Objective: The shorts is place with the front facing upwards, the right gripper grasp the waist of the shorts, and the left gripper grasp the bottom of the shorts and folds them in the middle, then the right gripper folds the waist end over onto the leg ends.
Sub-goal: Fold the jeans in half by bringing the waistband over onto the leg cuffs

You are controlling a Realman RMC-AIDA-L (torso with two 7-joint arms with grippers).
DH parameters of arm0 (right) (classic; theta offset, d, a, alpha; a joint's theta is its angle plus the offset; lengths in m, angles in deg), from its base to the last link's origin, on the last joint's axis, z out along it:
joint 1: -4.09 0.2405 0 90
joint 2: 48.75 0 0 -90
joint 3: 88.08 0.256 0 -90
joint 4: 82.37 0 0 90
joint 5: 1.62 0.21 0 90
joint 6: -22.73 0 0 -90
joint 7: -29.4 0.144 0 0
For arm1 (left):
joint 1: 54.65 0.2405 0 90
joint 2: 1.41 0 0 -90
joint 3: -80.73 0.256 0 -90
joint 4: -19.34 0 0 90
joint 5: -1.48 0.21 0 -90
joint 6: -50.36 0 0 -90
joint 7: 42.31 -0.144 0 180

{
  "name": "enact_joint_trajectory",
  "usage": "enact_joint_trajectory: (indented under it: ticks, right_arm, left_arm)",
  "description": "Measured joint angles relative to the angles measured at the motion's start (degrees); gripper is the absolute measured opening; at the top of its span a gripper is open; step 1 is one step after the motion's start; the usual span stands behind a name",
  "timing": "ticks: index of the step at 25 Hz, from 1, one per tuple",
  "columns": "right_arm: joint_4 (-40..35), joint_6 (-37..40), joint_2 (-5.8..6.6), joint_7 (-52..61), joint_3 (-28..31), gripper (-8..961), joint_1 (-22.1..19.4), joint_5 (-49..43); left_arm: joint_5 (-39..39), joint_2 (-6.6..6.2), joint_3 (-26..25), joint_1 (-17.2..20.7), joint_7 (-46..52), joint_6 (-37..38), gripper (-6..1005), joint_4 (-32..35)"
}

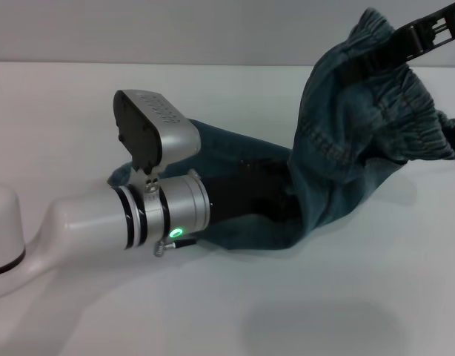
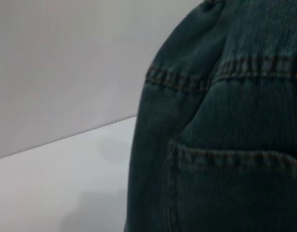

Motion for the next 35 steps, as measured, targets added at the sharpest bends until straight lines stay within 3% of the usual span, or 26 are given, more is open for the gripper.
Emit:
enact_joint_trajectory:
  ticks: [18, 23, 27, 29, 30, 35]
  right_arm:
    - [2.69, 0.50, 0.41, -0.13, -2.37, 61, 1.50, 0.14]
    - [3.95, 0.52, 0.35, -0.32, -2.49, 61, 1.73, 0.14]
    - [5.49, 0.23, -0.06, -1.32, -3.05, 60, 1.78, 0.15]
    - [6.60, 0.07, -0.17, -2.06, -3.31, 61, 1.80, 0.19]
    - [7.05, -0.03, -0.30, -2.42, -3.35, 61, 1.85, 0.25]
    - [7.74, -0.52, -1.27, -3.39, -4.08, 60, 1.98, 0.73]
  left_arm:
    - [-7.83, 0.22, 7.97, 0.56, -2.16, 0.38, 751, 2.34]
    - [-8.08, 0.18, 8.05, 0.58, -2.35, 0.38, 751, 2.25]
    - [-8.05, -0.21, 4.99, 0.64, -3.68, -0.76, 751, 0.82]
    - [-7.65, -0.54, -1.12, 0.70, -5.00, -0.55, 751, -2.34]
    - [-7.65, -0.54, -1.12, 0.70, -5.00, -0.55, 751, -2.34]
    - [-7.44, -0.99, -11.12, 0.66, -8.61, 0.56, 751, -6.75]
